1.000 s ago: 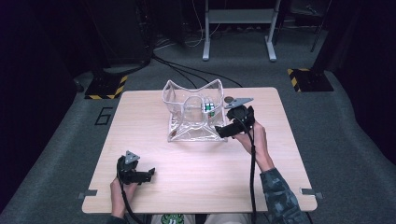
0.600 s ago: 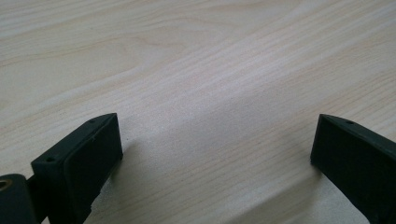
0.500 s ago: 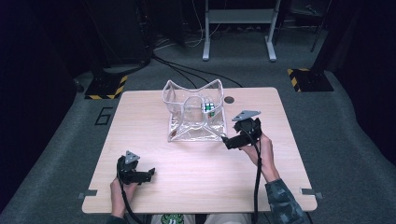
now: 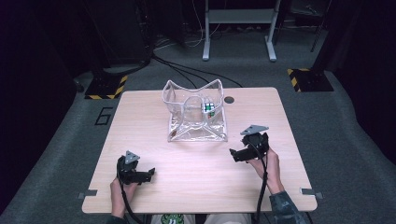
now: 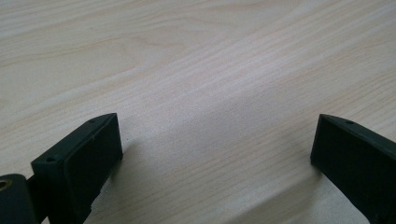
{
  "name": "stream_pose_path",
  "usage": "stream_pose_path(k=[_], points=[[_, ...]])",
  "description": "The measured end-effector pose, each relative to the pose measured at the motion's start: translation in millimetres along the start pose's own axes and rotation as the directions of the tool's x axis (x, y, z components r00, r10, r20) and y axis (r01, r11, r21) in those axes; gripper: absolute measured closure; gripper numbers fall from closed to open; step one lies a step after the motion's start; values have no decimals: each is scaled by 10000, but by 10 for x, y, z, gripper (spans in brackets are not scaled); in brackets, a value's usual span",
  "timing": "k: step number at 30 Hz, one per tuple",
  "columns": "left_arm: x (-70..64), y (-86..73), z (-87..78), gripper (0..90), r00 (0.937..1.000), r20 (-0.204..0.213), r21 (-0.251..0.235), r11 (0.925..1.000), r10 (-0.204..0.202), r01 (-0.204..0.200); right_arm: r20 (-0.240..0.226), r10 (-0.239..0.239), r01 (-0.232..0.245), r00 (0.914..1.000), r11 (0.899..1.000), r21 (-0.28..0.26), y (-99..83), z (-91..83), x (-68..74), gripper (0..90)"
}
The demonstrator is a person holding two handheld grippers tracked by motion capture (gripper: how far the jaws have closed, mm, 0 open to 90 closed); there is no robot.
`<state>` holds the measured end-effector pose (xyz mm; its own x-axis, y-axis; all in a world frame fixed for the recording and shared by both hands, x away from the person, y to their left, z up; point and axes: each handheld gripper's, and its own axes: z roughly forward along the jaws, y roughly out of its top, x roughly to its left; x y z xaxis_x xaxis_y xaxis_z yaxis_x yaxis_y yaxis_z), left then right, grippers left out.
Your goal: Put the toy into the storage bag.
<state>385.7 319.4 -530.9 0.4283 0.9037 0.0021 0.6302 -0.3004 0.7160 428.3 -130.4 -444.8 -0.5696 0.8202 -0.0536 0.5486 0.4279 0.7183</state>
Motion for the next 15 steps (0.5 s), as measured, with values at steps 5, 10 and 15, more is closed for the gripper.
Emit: stream_pose_path(k=[5,10,15], points=[[-1,0,2,19,10000,3,-27,10000,-15,15,112,232,-234,9997,9996,155,-183,31,-8,6],[-1,0,2,19,10000,2,-24,10000,-17,17,132,470,-473,9988,9985,272,-366,63,-32,7],[-1,0,2,19,10000,3,-23,10000,-17,17,215,671,-678,9975,9970,360,-496,80,-46,7]])
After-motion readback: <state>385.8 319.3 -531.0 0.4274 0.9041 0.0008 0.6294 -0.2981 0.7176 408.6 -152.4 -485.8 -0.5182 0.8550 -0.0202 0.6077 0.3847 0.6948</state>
